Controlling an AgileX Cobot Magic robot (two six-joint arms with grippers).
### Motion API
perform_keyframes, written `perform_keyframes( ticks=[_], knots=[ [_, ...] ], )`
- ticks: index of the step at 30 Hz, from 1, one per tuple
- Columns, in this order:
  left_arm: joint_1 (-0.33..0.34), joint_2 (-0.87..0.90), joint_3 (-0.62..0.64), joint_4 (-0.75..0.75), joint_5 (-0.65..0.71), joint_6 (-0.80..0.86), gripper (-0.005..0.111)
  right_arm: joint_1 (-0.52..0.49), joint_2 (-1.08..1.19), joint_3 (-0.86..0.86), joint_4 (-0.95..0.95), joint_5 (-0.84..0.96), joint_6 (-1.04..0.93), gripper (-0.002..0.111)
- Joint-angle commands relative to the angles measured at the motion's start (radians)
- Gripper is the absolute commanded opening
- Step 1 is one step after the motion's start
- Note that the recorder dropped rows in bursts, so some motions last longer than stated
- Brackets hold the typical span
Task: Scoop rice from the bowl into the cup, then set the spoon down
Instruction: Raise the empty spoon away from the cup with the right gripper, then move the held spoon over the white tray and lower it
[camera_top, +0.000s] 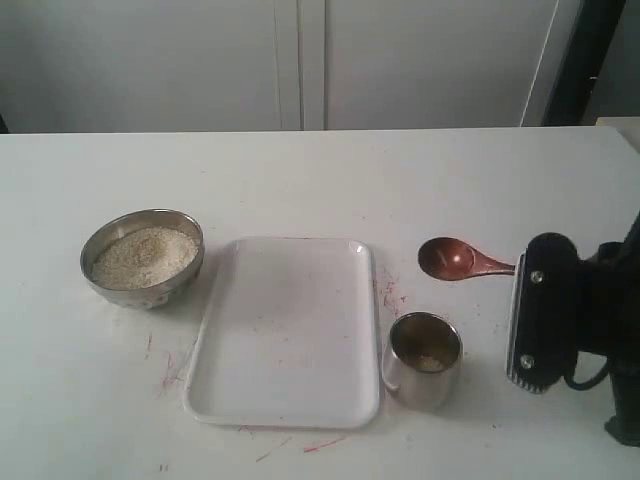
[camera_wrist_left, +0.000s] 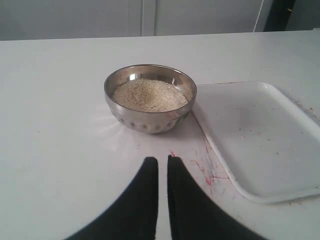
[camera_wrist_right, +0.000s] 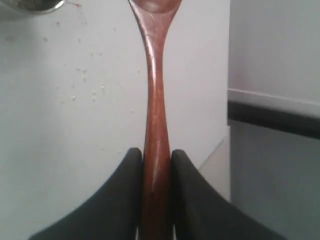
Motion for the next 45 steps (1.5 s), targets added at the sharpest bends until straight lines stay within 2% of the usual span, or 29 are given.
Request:
perform_keyframes(
  ticks=[1,8,11,14,17,23,26,27,32,36,41,45],
  knots=[
    [-0.007,0.001,-0.006,-0.010,-0.003,-0.001,0.014,-0.007,-0.016,-0.078,0.162,0.066,0.215,0.000],
    [-0.007,0.001,-0.006,-0.010,-0.003,-0.001,0.014,-0.007,-0.018,-0.167,0.482,0.115,0.606,0.000],
    [-0.007,0.001,-0.006,-0.010,-0.003,-0.001,0.014,-0.007,-0.018,-0.167,0.506,0.068,0.780,0.000],
    [-0.007,0.001,-0.006,-0.010,-0.003,-0.001,0.014,-0.007,-0.014,-0.179,0.499,0.031,0.808,0.000],
    [-0.007,0.001,-0.006,-0.010,-0.003,-0.001,0.014,-0.007,0.019,-0.245,0.499,0.078,0.826,0.000],
    [-0.007,0.001,-0.006,-0.010,-0.003,-0.001,0.014,0.024,0.241,-0.515,0.535,0.095,0.867,0.000],
    [-0.007,0.001,-0.006,-0.010,-0.003,-0.001,0.014,0.111,0.381,-0.572,0.432,0.074,1.006,0.000],
    [-0.007,0.001,-0.006,-0.010,-0.003,-0.001,0.014,0.157,0.449,-0.581,0.344,0.068,1.116,0.000],
    [-0.007,0.001,-0.006,-0.010,-0.003,-0.001,0.014,0.251,0.615,-0.599,0.194,0.019,1.359,0.000],
    [-0.007,0.001,-0.006,-0.010,-0.003,-0.001,0.014,0.282,0.742,-0.603,0.155,-0.092,1.523,0.000],
    [-0.007,0.001,-0.006,-0.010,-0.003,-0.001,0.014,0.281,0.826,-0.603,0.138,-0.078,1.555,0.000],
    [-0.007,0.001,-0.006,-0.010,-0.003,-0.001,0.014,0.281,0.870,-0.603,0.100,-0.037,1.658,0.000]
  ],
)
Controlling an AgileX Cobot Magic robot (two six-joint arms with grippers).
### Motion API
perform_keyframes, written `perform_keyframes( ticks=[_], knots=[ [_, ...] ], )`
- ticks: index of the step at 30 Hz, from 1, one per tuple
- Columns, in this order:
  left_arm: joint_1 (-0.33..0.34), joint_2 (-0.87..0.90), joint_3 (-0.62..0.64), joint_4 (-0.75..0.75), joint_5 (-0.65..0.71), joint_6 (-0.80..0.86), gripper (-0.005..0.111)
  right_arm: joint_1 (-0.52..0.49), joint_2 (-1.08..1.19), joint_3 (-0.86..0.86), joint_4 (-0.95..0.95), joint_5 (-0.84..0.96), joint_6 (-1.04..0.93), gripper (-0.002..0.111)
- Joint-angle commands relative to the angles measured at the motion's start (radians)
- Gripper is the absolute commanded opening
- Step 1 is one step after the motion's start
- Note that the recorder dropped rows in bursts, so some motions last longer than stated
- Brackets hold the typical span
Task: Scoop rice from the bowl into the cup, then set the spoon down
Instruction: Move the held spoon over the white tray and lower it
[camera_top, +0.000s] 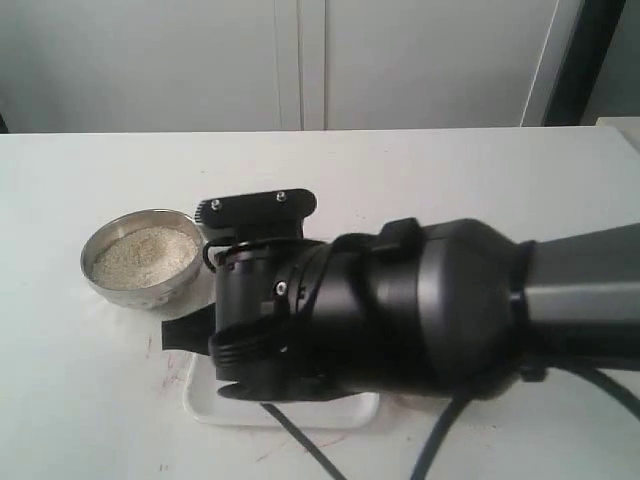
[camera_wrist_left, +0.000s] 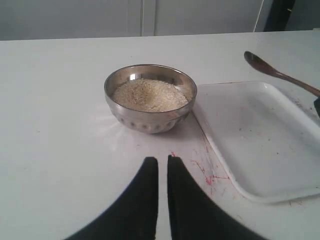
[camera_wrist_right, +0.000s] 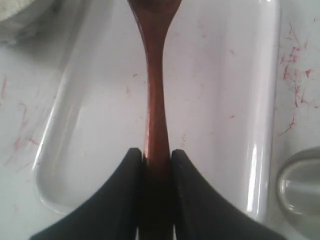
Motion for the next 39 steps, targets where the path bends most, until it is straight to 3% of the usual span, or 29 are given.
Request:
perform_keyframes(
  ticks=[1,26,39],
  knots=[
    [-0.007,0.001,-0.006,-0.010,-0.003,-0.001,0.014,0.003,0.040,-0.010,-0.063,0.039,0.113,0.000],
    [-0.007,0.001,-0.006,-0.010,-0.003,-0.001,0.014,0.003,0.165,-0.010,-0.204,0.066,0.264,0.000],
    [-0.007,0.001,-0.006,-0.010,-0.003,-0.001,0.014,-0.065,0.171,-0.018,-0.223,-0.034,0.272,0.000]
  ],
)
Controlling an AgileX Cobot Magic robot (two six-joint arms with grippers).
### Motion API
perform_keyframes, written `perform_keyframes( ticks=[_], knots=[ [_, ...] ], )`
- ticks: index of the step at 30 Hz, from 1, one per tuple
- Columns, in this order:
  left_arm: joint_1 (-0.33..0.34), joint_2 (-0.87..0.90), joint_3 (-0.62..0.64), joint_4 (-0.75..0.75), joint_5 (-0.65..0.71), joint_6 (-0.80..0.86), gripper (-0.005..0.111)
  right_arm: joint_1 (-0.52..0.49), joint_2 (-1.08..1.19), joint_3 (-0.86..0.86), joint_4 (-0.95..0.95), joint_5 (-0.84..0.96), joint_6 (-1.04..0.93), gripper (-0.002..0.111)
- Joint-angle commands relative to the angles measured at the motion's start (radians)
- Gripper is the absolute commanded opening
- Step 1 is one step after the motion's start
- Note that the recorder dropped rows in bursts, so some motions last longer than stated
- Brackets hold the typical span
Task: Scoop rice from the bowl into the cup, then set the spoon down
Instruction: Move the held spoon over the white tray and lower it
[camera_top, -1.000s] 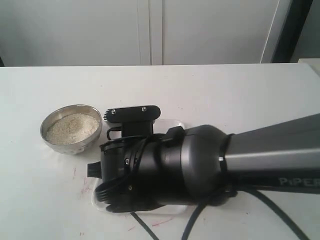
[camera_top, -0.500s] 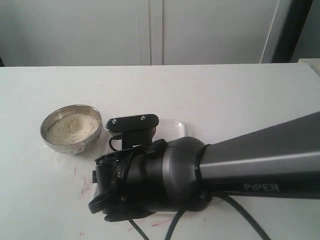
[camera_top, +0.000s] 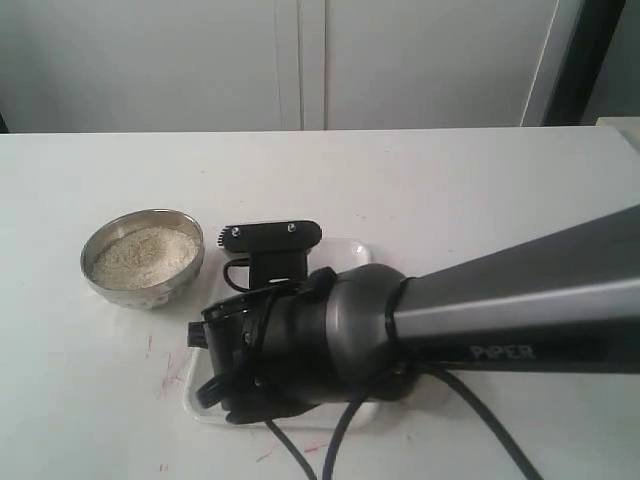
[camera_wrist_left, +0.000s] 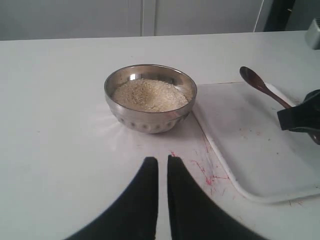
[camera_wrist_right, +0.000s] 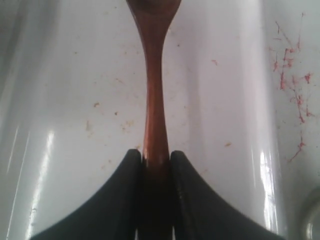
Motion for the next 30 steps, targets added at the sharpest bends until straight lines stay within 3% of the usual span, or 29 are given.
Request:
perform_keyframes(
  ticks=[1,30],
  knots=[
    [-0.007,0.001,-0.006,-0.010,-0.003,-0.001,0.014,-0.030,0.002,-0.009,-0.015,-0.029,-0.022,0.000],
    [-0.007,0.001,-0.006,-0.010,-0.003,-0.001,0.014,-0.045,0.070,-0.010,0.040,-0.106,-0.079,0.000]
  ],
)
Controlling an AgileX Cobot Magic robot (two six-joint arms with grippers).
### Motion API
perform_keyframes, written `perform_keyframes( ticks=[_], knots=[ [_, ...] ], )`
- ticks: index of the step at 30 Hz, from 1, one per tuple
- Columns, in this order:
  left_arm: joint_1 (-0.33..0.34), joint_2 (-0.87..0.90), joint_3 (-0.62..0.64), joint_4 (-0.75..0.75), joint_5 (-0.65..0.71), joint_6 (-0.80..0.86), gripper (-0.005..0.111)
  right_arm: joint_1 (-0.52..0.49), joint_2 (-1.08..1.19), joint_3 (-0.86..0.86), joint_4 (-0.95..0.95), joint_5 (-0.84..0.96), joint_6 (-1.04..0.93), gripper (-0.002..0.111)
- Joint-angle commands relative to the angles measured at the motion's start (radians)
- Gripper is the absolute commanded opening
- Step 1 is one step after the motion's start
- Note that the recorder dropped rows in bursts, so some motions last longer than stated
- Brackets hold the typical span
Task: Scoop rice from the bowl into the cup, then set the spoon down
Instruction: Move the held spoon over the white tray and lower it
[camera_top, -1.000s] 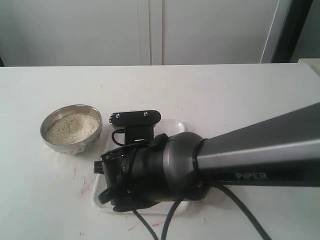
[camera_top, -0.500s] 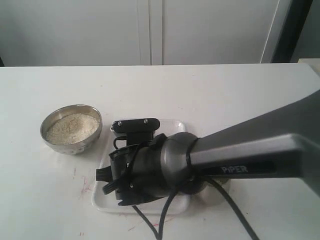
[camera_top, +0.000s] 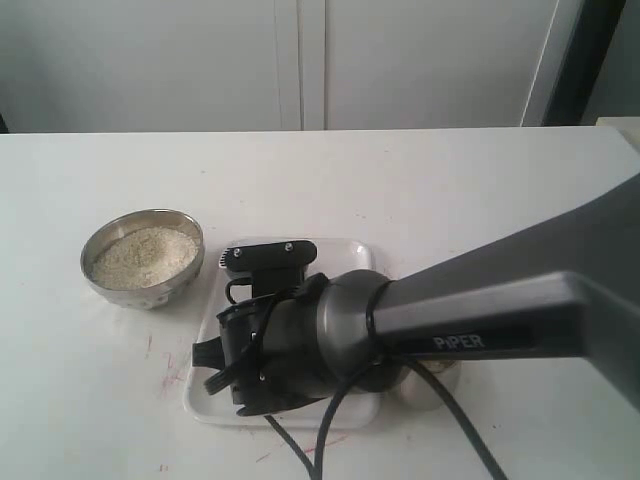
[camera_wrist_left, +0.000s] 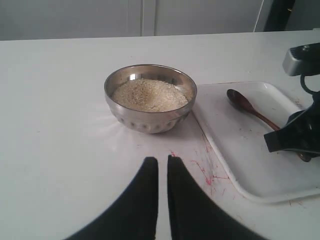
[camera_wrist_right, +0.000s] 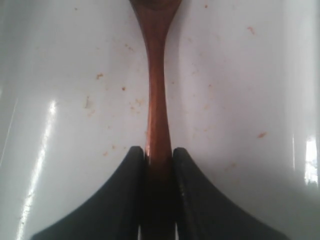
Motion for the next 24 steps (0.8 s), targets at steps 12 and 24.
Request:
perform_keyframes(
  ticks=[12,24],
  knots=[
    [-0.007,0.001,-0.006,-0.010,-0.003,-0.001,0.014,-0.006,-0.001,-0.010,0.045,-0.007,-0.014,0.000],
    [-0.007,0.001,-0.006,-0.010,-0.003,-0.001,0.014,-0.006,-0.001,-0.010,0.042,-0.021,-0.051,0.008]
  ],
)
